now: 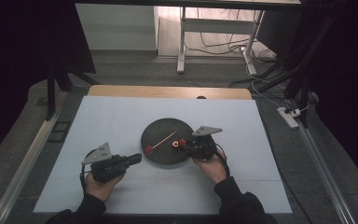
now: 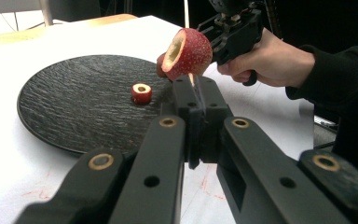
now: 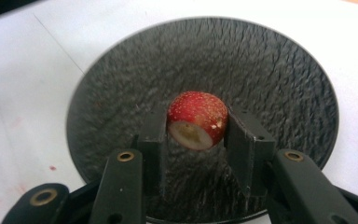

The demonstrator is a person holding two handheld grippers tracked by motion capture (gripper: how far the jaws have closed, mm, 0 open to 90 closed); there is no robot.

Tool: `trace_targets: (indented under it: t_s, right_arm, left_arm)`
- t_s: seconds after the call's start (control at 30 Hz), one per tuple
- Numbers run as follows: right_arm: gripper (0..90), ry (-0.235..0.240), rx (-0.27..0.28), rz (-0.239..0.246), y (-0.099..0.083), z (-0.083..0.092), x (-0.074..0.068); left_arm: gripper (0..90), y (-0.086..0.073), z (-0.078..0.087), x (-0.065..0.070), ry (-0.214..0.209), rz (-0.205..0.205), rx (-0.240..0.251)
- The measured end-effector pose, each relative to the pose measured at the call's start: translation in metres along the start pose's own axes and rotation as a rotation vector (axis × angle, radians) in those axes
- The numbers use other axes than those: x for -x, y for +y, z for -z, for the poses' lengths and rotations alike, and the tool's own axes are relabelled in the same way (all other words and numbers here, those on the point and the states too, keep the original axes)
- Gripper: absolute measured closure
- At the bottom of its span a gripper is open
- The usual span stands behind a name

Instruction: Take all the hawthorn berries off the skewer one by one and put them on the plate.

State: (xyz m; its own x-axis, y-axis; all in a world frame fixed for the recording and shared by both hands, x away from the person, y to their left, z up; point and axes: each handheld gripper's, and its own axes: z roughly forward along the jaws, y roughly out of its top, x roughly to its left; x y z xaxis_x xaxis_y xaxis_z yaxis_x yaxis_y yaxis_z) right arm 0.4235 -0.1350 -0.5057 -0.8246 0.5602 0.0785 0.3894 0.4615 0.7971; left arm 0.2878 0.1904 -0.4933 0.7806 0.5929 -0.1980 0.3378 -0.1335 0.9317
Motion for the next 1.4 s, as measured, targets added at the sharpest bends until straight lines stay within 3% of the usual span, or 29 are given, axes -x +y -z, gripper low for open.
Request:
trace_targets:
  t_s: [0.47,0.8,1.13,1.4]
  right_arm:
    - [56.3,-0.015,-0.059,0.007,-0.009,-0.014,0.004]
    - [37.7,-0.01,0.024,-0.041,0.001,0.005,0.004]
    - [18.2,0.06,0.119,-0.074,0.011,0.029,-0.007]
    - [7.8,0.116,0.138,-0.082,0.015,0.042,-0.015]
  left_arm:
    - [89.2,-0.001,-0.003,-0.002,0.0,0.013,-0.014]
    - [89.1,-0.001,-0.002,-0.002,0.002,0.016,-0.006]
    - [89.1,0.0,-0.001,0.0,-0.004,0.009,0.007]
    - [89.1,0.0,0.0,0.001,-0.006,0.009,0.021]
